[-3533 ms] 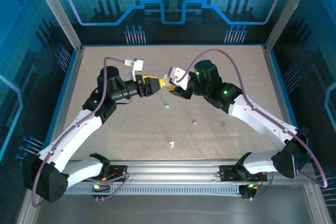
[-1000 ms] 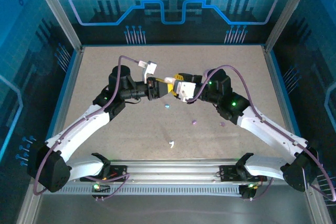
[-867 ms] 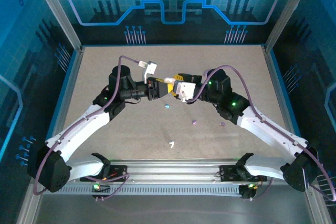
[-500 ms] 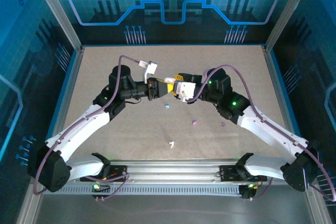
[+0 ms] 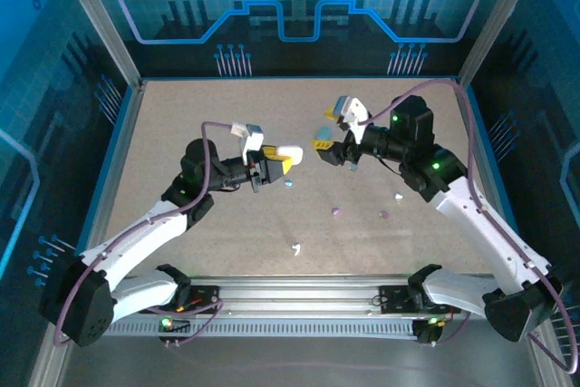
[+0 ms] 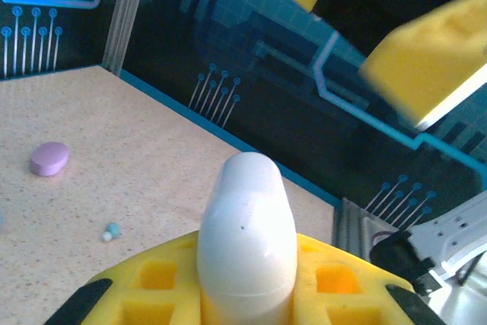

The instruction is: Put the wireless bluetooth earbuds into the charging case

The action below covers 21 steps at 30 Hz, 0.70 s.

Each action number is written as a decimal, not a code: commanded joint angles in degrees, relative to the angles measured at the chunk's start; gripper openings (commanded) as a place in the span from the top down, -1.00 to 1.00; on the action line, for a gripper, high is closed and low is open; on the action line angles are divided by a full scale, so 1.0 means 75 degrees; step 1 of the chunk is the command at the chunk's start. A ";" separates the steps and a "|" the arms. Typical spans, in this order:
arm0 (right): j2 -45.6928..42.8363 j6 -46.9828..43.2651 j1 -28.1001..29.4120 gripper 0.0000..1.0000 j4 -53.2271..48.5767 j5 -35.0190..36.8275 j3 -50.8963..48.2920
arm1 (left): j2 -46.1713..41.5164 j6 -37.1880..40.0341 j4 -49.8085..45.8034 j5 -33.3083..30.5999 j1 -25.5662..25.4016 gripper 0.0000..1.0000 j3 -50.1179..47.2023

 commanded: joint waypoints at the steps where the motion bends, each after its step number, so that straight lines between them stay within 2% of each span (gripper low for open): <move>1: 0.0066 0.1811 -0.0059 -0.43 -0.0762 -0.1308 0.0065 | -0.0111 0.1016 0.1433 -0.0047 -0.0056 0.79 -0.0129; 4: 0.0306 0.2184 -0.0039 -0.43 -0.0965 -0.1678 0.0083 | -0.0082 0.1253 0.1493 0.0069 -0.0054 0.75 -0.0138; 16: 0.1155 0.2356 0.0195 -0.40 -0.1091 -0.1503 0.0518 | -0.0111 0.1351 0.1545 0.0467 -0.0103 0.66 -0.0178; 21: 0.1321 0.2391 0.0223 -0.37 -0.1139 -0.1119 0.0664 | -0.0094 0.1334 0.1565 0.0603 -0.0152 0.66 -0.0156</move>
